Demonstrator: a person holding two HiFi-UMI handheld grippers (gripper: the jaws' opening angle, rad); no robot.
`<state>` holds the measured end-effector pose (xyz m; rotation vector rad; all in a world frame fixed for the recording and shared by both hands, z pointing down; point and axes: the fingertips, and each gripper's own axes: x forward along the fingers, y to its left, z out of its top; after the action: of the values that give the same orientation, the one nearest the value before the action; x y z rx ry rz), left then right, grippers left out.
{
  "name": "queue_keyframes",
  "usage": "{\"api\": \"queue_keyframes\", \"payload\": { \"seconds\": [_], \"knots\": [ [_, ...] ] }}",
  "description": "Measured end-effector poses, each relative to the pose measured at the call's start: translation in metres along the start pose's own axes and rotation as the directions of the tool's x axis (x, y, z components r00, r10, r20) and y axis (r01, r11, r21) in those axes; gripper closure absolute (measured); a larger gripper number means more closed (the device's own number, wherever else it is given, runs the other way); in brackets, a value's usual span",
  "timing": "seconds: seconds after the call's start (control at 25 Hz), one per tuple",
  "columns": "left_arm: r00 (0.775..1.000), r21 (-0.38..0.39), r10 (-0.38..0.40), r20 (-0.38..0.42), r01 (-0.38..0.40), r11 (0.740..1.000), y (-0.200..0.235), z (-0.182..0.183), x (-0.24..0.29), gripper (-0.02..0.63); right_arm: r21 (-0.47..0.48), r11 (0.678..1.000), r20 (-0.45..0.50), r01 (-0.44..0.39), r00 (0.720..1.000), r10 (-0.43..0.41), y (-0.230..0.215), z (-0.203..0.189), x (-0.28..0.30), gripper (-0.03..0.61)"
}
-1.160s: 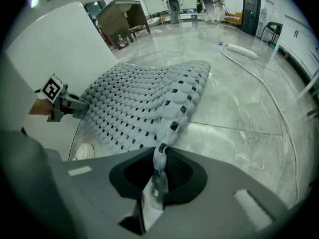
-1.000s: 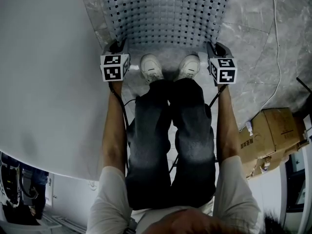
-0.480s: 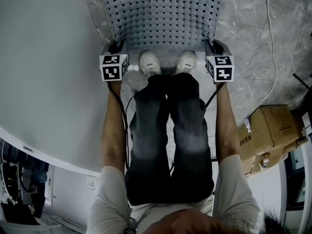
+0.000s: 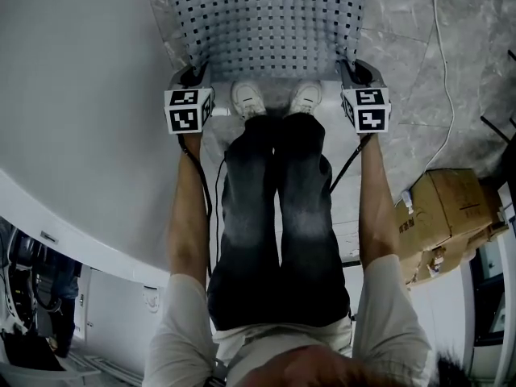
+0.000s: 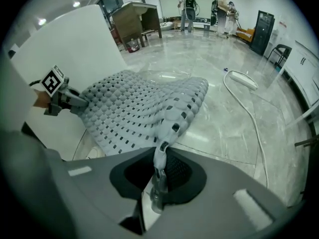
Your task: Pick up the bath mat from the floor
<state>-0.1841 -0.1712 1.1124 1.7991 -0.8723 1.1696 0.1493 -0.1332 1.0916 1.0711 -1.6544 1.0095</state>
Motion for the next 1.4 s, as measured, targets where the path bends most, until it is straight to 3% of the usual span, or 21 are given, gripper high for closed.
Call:
{"api": "queue_keyframes", "payload": {
  "seconds": [0.2,1.08,1.4],
  "knots": [
    [1.000,-0.001,0.004,0.021,-0.004,1.000,-0.005,0.017,-0.027,0.566,-0.025,1.000,0.019,0.008,1.000,-0.007,0.004,0.019,-0.027,0.537],
    [0.997,0.023,0.000,0.081,-0.002,1.000,-0.056,0.052,-0.153,0.566,-0.071,0.996,0.061,0.053,0.997,-0.049,0.016,0.036,-0.163,0.537],
    [0.992,-0.012,0.019,0.128,-0.018,1.000,-0.061,0.066,-0.212,0.566,-0.086,0.994,0.102,0.072,0.993,-0.063,0.030,0.062,-0.217,0.537]
  ]
}}
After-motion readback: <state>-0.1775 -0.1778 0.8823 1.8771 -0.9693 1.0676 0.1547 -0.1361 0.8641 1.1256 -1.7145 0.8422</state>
